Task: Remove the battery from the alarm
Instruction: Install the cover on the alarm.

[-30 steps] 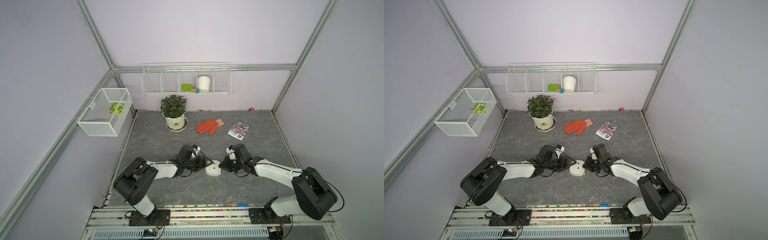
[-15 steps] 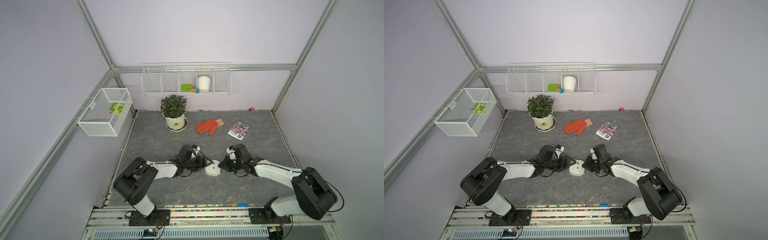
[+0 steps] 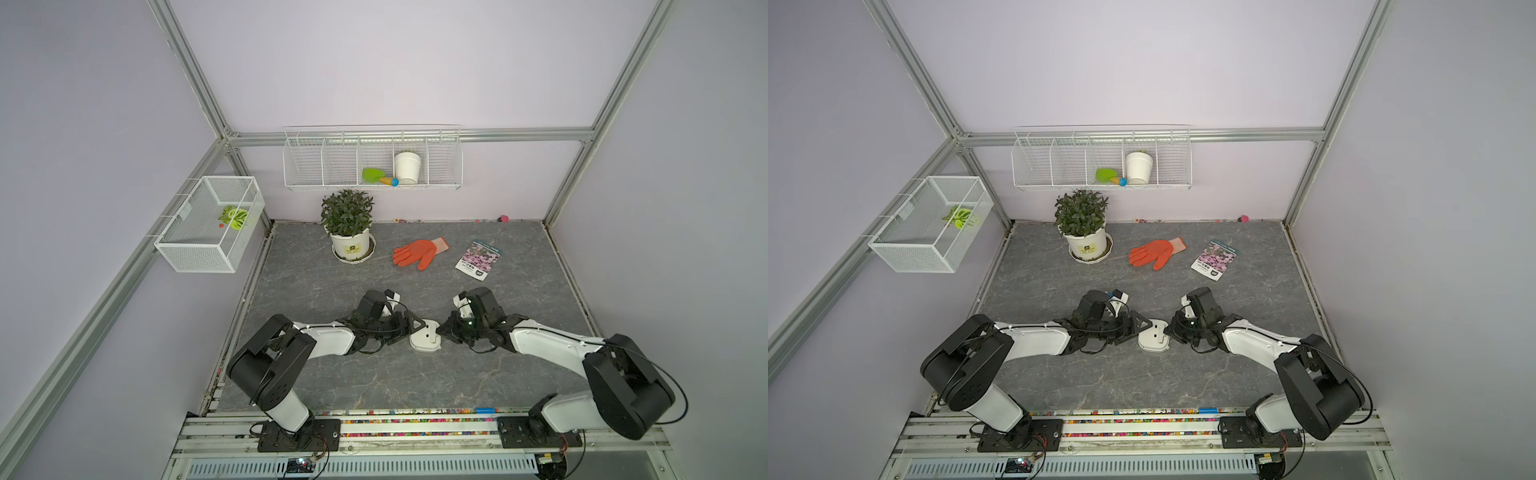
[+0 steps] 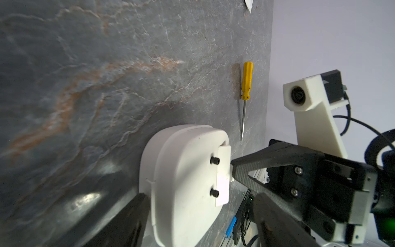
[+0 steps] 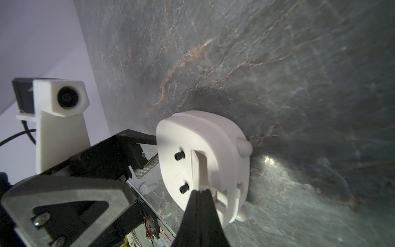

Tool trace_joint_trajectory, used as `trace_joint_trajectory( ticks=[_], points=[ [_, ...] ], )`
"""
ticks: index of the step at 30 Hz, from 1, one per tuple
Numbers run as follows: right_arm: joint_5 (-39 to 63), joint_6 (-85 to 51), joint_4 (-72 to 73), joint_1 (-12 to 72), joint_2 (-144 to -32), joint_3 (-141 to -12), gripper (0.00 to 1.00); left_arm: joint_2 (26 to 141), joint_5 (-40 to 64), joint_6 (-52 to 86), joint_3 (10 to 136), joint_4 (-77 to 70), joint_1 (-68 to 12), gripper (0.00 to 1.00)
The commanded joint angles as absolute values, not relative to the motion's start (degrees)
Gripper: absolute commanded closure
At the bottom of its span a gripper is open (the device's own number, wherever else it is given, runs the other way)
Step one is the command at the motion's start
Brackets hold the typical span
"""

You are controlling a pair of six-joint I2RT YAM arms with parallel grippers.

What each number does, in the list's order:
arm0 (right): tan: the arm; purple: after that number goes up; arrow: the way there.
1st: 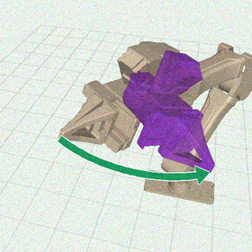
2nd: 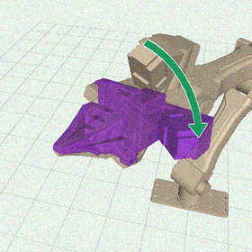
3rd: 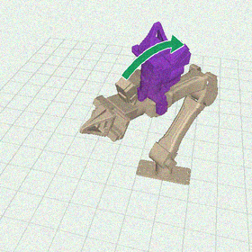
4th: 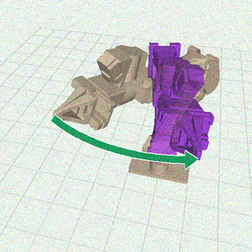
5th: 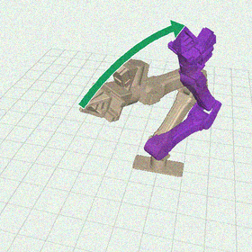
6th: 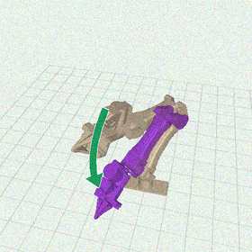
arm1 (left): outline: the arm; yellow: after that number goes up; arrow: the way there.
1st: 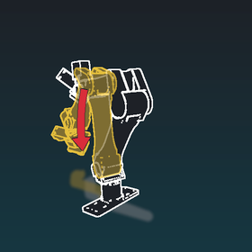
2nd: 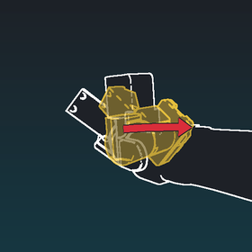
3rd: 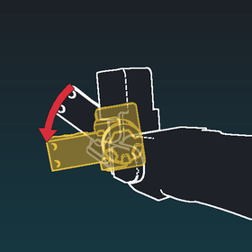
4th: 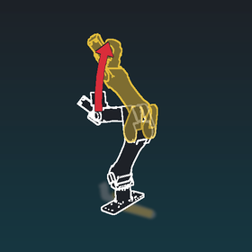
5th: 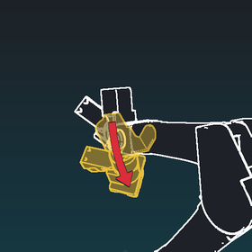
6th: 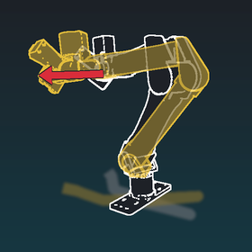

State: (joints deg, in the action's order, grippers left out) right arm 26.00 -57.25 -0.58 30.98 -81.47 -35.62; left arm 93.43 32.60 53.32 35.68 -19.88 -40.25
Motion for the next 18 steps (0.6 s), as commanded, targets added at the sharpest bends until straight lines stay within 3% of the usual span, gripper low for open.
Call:
trace_joint_trajectory(
  ticks=[1, 18],
  points=[
    [27.0, -56.8, -0.2, 30.9, -81.6, -34.8, 1.0, 92.5, 33.2, 52.7, 36.5, -19.7, -40.7, 0.18],
    [25.5, -52.3, -3.6, 32.5, -80.0, -36.3, 1.0, 92.2, 33.1, 52.7, 36.4, -19.6, -40.6, 0.18]
  ],
)
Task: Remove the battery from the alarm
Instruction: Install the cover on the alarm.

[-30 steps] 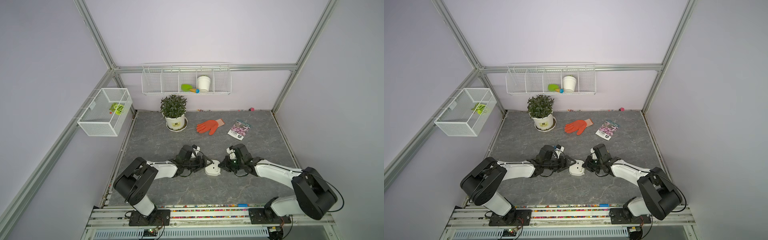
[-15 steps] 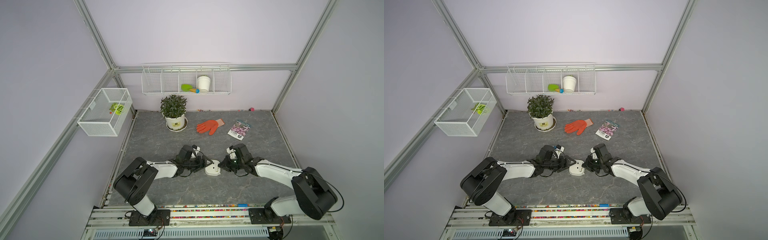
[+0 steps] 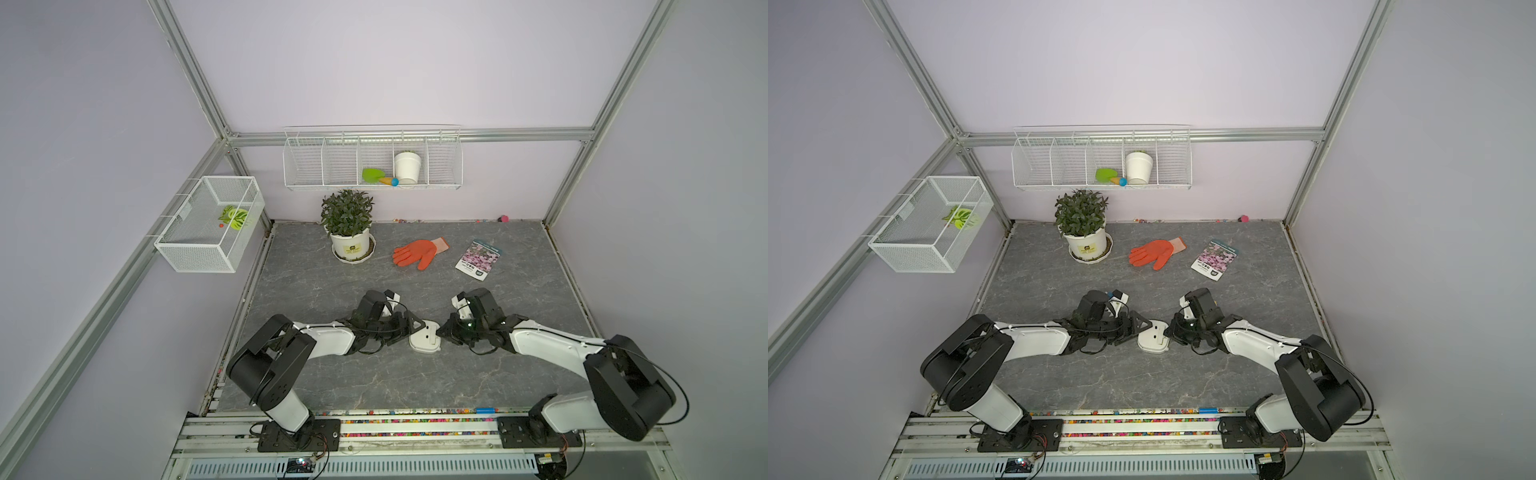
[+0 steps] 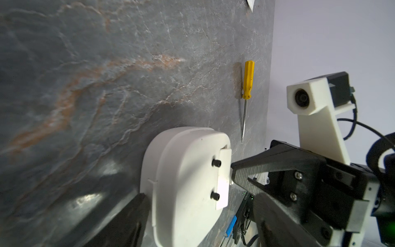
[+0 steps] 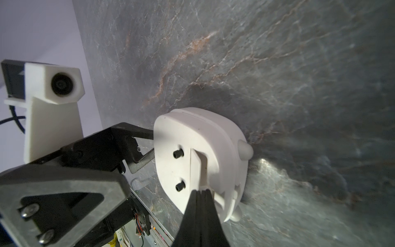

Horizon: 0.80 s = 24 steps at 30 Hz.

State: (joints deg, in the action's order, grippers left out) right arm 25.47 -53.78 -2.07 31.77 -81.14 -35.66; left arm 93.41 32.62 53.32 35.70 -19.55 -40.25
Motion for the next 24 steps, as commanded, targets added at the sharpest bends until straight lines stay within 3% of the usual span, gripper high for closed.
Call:
trace_joint_trajectory(
  ticks=[1, 24],
  points=[
    [25.4, -52.4, -3.6, 32.6, -79.9, -36.2, 1.0, 92.3, 33.0, 52.7, 36.3, -19.6, -40.7, 0.18],
    [23.3, -56.1, -2.7, 32.5, -78.8, -34.2, 1.0, 91.8, 33.0, 52.6, 36.2, -19.5, -40.7, 0.18]
  ],
)
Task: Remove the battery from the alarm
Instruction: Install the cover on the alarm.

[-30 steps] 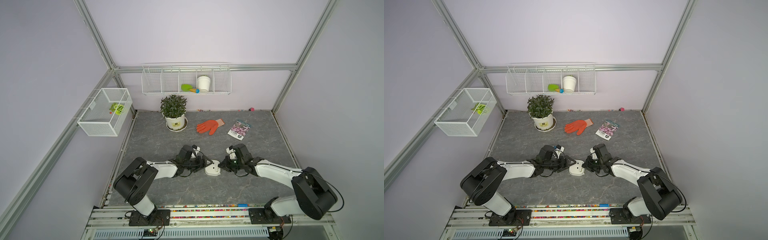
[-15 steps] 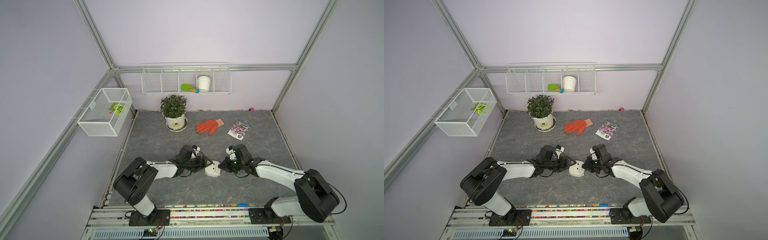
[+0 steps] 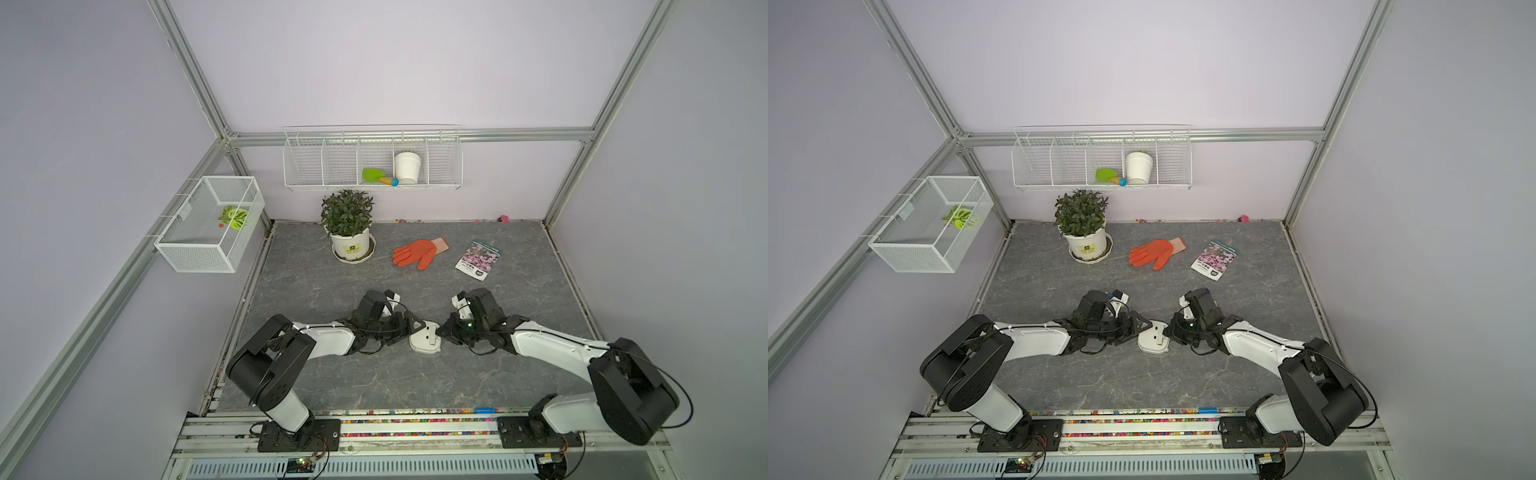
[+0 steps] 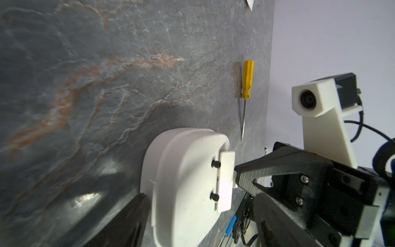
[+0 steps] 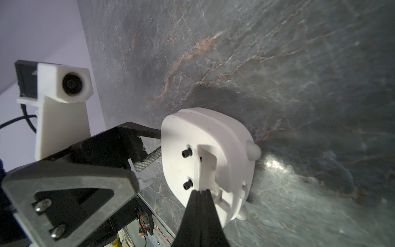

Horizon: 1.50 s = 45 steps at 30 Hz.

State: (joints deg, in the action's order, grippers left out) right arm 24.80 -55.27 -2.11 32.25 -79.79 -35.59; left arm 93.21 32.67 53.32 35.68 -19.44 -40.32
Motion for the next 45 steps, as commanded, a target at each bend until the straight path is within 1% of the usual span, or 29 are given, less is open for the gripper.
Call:
trace_joint_trajectory(
  ticks=[1, 18, 33, 45],
  points=[
    [23.1, -56.1, -2.8, 32.5, -78.8, -34.2, 1.0, 91.8, 33.0, 52.6, 36.1, -19.5, -40.7, 0.18],
    [22.2, -56.4, -3.3, 32.5, -78.0, -34.2, 1.0, 91.9, 33.0, 52.4, 36.3, -19.3, -40.7, 0.18],
    [25.1, -57.7, 0.4, 32.5, -79.6, -33.3, 1.0, 91.9, 32.9, 52.4, 36.3, -19.3, -40.7, 0.18],
    [24.5, -58.3, 1.5, 32.5, -80.6, -32.6, 1.0, 92.0, 33.0, 52.6, 36.3, -19.5, -40.7, 0.18]
  ],
)
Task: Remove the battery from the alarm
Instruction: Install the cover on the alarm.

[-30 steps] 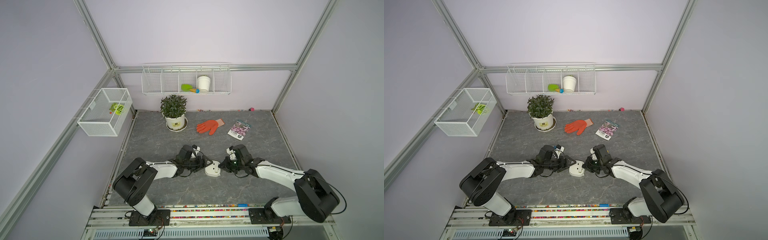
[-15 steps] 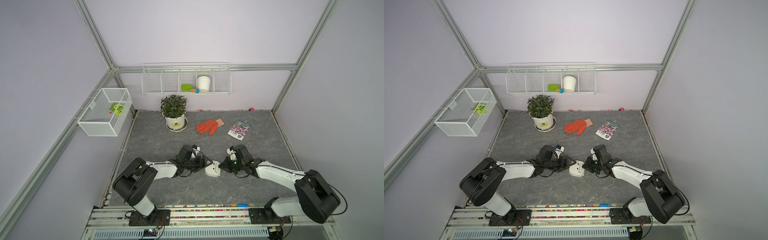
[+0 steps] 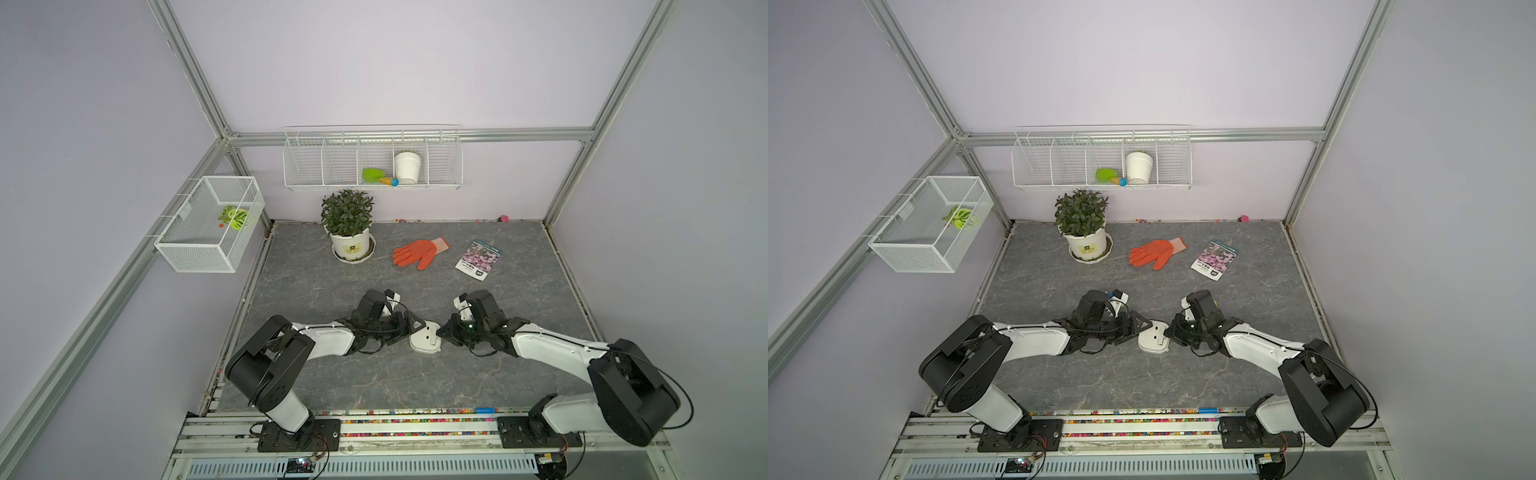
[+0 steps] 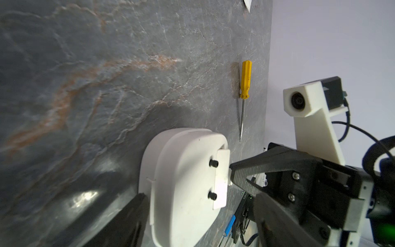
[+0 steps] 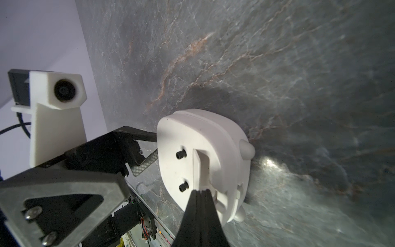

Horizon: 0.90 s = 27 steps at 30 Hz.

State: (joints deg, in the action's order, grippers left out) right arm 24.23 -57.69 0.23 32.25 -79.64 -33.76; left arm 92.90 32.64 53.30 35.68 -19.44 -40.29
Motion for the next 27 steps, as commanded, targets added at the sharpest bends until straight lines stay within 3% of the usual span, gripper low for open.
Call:
trace_joint_trajectory(
  ticks=[1, 27],
  points=[
    [24.6, -58.3, 1.7, 32.6, -80.8, -32.6, 1.0, 92.0, 33.0, 52.6, 36.3, -19.5, -40.6, 0.18],
    [27.9, -64.6, 7.9, 32.7, -81.1, -31.0, 0.98, 91.6, 33.0, 52.6, 36.1, -19.3, -40.7, 0.18]
  ],
)
